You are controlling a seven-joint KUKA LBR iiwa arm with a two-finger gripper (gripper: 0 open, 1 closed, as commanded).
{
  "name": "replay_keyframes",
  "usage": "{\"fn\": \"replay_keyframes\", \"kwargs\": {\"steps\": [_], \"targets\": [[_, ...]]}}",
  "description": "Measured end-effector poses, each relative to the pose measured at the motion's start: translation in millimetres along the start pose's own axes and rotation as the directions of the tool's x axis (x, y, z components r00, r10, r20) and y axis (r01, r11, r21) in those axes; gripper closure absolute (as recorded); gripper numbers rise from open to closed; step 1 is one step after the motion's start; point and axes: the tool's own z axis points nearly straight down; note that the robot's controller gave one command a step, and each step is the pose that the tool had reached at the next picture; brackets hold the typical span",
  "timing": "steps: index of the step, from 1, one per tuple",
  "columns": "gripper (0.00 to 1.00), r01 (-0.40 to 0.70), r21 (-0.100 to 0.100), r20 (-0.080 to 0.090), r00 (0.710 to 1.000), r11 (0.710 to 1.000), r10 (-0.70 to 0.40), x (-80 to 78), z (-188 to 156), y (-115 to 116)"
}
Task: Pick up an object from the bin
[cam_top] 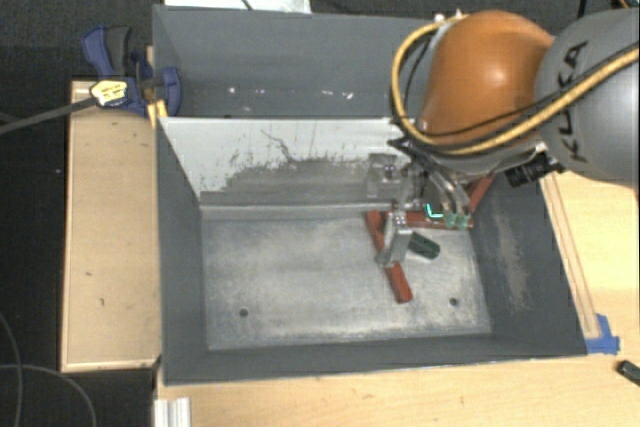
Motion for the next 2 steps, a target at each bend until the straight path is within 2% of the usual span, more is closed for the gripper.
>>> {"fn": "replay_keyframes", "kwargs": {"steps": [1, 2], "targets": [[0.00, -0.192, 0.001, 0.002, 0.981, 0.981, 0.192, 15.4, 76.8, -58.8], [0.00, 0.350, 0.000, 0.002, 0.937, 0.937, -0.350, 0.0, 153.8, -58.6]]}}
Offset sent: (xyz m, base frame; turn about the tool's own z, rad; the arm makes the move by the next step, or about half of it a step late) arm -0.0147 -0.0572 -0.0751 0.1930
